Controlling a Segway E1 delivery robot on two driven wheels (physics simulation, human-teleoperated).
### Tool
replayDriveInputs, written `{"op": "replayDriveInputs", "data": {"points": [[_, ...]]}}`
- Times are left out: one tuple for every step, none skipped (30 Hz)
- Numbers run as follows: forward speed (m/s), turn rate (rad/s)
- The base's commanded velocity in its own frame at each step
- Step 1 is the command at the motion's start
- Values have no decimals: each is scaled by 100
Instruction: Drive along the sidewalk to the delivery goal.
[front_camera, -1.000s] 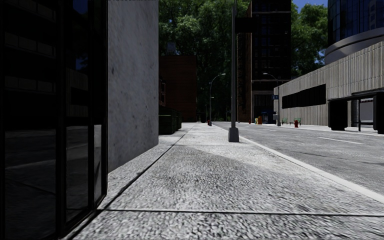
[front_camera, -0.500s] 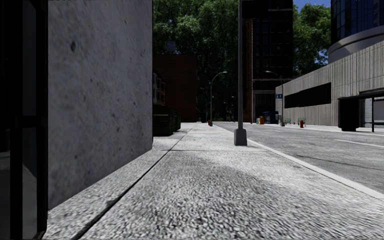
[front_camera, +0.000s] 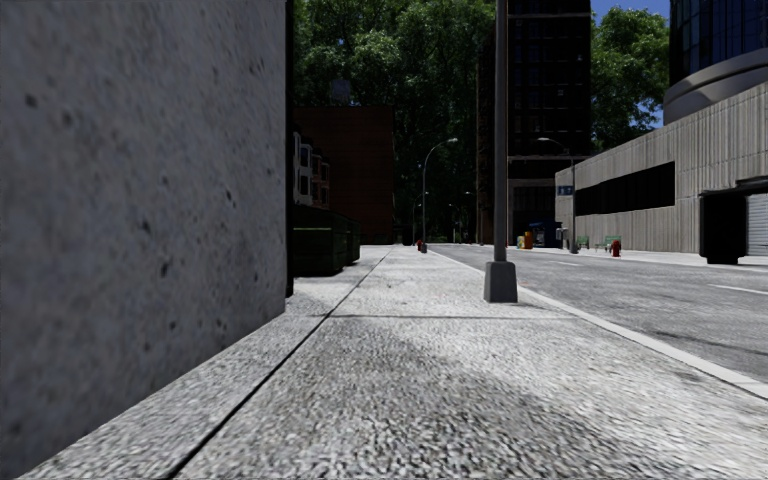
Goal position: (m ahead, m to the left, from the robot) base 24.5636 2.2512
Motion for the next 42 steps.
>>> {"op": "replayDriveInputs", "data": {"points": [[200,0],[200,0],[200,0],[200,0],[200,0],[200,0],[200,0],[200,0],[200,0],[200,0],[200,0],[200,0],[200,0],[200,0],[200,0],[200,0],[200,0],[200,0],[200,0],[200,0],[200,0],[200,0],[200,0],[200,0],[200,0],[200,0],[200,0],[200,0],[200,0],[200,0],[200,-4],[200,-4],[200,-15],[200,-24],[200,-28],[200,-28],[200,-29],[200,-21],[200,-1],[200,-1],[200,0],[200,0]]}}
